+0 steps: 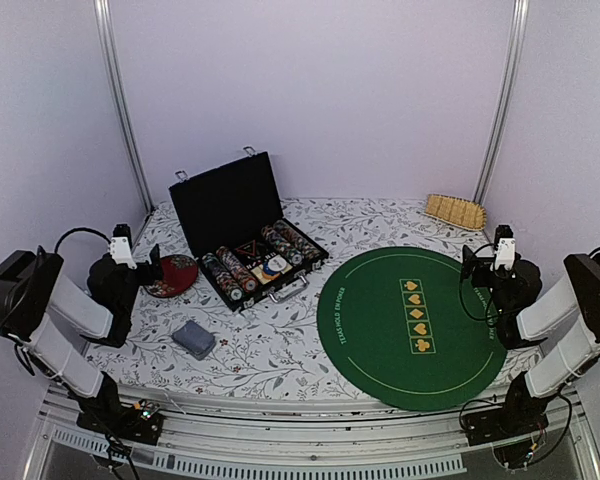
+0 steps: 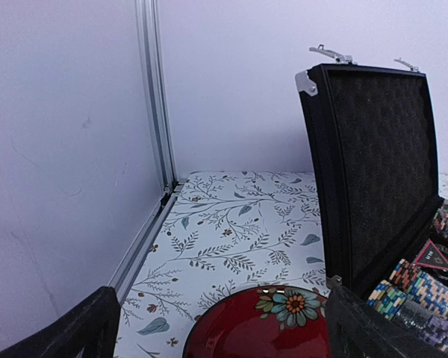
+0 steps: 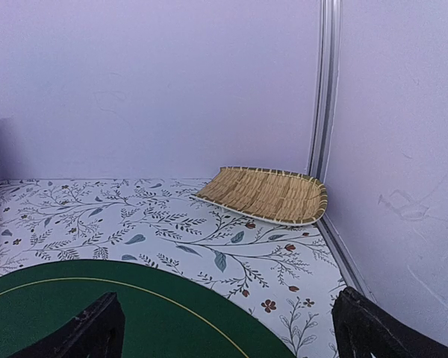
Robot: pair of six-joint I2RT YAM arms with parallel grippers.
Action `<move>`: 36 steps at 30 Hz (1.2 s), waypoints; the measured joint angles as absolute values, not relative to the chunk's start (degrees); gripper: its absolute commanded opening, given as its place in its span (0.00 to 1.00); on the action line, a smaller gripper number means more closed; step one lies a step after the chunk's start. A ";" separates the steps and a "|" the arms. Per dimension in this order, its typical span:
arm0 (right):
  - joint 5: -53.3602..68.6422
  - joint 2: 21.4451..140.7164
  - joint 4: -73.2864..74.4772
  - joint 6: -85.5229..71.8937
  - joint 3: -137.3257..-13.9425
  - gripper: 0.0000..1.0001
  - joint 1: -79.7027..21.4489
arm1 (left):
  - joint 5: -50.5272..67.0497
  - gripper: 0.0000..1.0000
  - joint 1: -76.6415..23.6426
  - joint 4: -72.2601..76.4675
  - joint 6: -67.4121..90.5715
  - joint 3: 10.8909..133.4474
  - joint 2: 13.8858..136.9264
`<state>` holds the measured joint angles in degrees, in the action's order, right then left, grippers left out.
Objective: Distribute texas hold em gaming equipment
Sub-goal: Adjust the dealer button in the poker case.
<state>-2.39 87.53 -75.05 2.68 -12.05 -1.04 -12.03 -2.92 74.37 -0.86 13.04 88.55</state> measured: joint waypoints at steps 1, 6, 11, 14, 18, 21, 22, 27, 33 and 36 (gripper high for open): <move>-2.39 87.53 -75.05 2.68 -12.05 0.99 -1.04 | -12.01 0.98 -2.92 74.37 -0.89 13.04 88.55; -1.74 87.48 -74.72 2.63 -12.32 0.99 -0.54 | -12.25 0.98 -2.92 74.35 -0.89 13.04 88.49; -3.62 78.76 -62.48 1.78 -15.90 0.99 -0.27 | -16.16 0.98 -2.92 66.24 0.51 13.78 78.50; -0.86 70.02 -54.19 -0.30 -21.06 1.00 -0.16 | -16.08 0.98 -3.18 57.54 4.03 17.76 68.40; 11.99 66.26 -46.59 -6.15 -31.33 0.82 -0.08 | -12.47 0.98 -9.15 48.03 7.42 26.09 60.51; 21.65 71.11 -42.28 -13.54 -39.92 0.76 -3.05 | -10.92 0.98 -17.47 40.29 8.27 31.42 60.12; 23.83 73.67 -40.42 -15.66 -42.89 0.73 -5.08 | -10.68 0.98 -20.16 37.15 8.56 33.32 60.93; 30.92 89.58 -29.50 -20.78 -59.61 0.51 -18.48 | -10.68 0.98 -28.69 22.11 10.17 42.37 69.78; 36.84 111.20 -18.22 -25.65 -81.17 0.42 -30.02 | -9.63 0.96 -31.22 10.94 11.73 48.01 81.19; 38.30 119.70 -14.90 -28.40 -87.15 0.40 -33.10 | -8.27 0.92 -31.27 8.86 12.32 50.09 85.93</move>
<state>38.30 119.70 -14.90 -28.40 -87.15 -33.10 -8.27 -31.27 8.86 12.32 50.09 85.93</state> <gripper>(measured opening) 0.412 0.955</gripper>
